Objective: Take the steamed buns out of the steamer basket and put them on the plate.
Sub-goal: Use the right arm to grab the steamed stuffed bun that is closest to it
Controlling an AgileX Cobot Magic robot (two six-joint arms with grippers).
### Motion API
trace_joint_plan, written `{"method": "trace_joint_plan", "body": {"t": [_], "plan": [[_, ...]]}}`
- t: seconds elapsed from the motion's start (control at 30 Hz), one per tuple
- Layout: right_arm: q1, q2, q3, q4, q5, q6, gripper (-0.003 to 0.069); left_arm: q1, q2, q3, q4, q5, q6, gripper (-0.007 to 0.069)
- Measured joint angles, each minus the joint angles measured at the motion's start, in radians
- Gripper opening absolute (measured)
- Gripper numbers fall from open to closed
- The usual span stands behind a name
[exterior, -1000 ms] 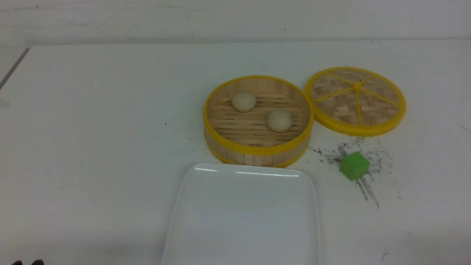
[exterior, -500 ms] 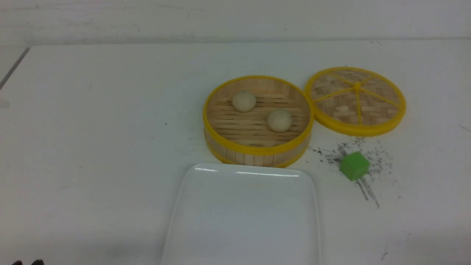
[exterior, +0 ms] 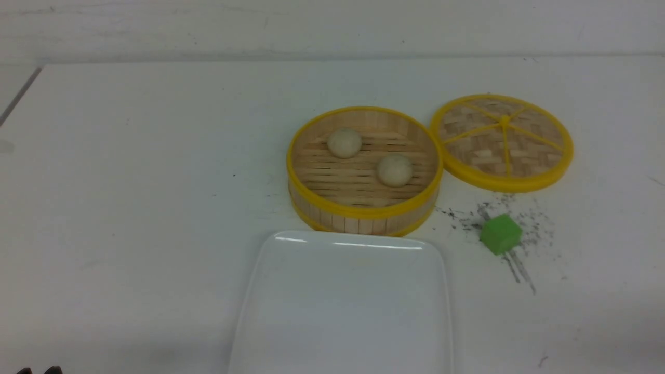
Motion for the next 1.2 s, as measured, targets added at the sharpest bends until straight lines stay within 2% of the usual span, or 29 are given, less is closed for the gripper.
{"method": "trace_joint_plan", "body": {"t": [0.3,0.67,0.8,0.97,1.0,1.2], "plan": [[0.0,0.0,-0.254,0.081,0.165,0.005,0.024,0.0,0.0,0.0,0.0,0.0,0.0,0.0241],[0.0,0.0,-0.266,0.123,0.159,0.007,0.024,0.0,0.0,0.0,0.0,0.0,0.0,0.0241],[0.0,0.0,-0.267,0.186,0.138,0.009,0.024,0.0,0.0,0.0,0.0,0.0,0.0,0.0241],[0.0,0.0,-0.267,0.29,0.186,0.014,0.024,0.0,0.0,0.0,0.0,0.0,0.0,0.0241],[0.0,0.0,-0.267,0.34,0.215,0.004,0.024,0.0,0.0,0.0,0.0,0.0,0.0,0.0241],[0.0,0.0,-0.267,0.432,0.231,-0.082,0.024,0.0,0.0,0.0,0.002,0.0,0.0,0.0241]]}}
